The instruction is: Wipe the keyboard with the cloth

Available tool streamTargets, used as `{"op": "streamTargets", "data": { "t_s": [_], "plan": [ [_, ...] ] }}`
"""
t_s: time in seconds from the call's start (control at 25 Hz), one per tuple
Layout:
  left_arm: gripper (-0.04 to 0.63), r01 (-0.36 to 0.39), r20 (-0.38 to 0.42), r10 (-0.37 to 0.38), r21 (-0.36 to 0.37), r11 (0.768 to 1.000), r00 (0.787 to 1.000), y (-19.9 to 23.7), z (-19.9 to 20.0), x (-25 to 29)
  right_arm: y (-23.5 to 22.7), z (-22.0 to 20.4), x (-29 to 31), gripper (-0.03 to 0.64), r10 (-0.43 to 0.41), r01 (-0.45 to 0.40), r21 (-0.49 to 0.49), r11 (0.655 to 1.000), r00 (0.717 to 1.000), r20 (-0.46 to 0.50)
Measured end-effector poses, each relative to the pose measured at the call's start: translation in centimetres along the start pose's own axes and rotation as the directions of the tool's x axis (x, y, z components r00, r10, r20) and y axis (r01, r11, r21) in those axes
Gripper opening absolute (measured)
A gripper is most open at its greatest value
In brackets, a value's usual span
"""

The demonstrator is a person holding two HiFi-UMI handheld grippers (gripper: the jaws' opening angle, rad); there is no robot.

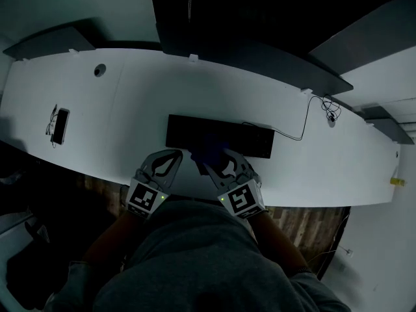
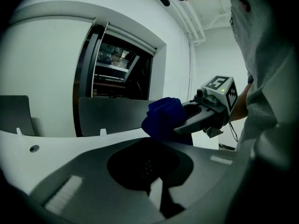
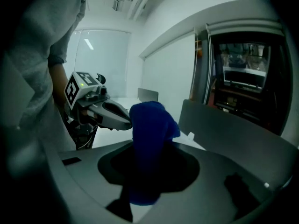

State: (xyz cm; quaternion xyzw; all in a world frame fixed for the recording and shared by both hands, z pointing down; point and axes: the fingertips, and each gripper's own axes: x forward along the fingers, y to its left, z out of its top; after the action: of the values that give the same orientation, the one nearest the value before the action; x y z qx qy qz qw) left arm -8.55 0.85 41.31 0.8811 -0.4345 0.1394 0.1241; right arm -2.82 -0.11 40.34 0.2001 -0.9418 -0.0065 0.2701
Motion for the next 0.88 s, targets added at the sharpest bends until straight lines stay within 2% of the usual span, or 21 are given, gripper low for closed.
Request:
{"op": "streamTargets", "data": {
  "t_s": [0.16, 0.36, 0.64, 0.88],
  "plan": [
    [0.008, -0.029, -0.008, 0.029, -0.035, 0.999, 1.000, 3.0, -2.0, -1.3, 1.6, 1.3, 3.8, 0.135, 0.024, -0.025, -0.045, 0.999, 0.999, -0.028],
    [0.008, -0.054, -0.037, 0.053, -0.034, 0.998, 0.998, 6.4, -5.2, -2.2, 3.2, 1.5, 8.1, 0.135, 0.047, -0.050, -0.048, 0.998, 0.997, -0.061],
    [0.008, -0.064, -0.093, 0.059, -0.060, 0.996, 0.994, 9.9, -9.6, -2.3, 4.2, -1.5, 13.8, 0.137, 0.046, -0.052, -0.032, 0.998, 0.987, -0.153],
    [0.009, -0.060, -0.143, 0.046, -0.098, 0.993, 0.989, 11.8, -12.5, -1.8, 5.3, -5.0, 17.8, 0.137, 0.057, -0.068, -0.031, 0.997, 0.964, -0.260]
  ]
}}
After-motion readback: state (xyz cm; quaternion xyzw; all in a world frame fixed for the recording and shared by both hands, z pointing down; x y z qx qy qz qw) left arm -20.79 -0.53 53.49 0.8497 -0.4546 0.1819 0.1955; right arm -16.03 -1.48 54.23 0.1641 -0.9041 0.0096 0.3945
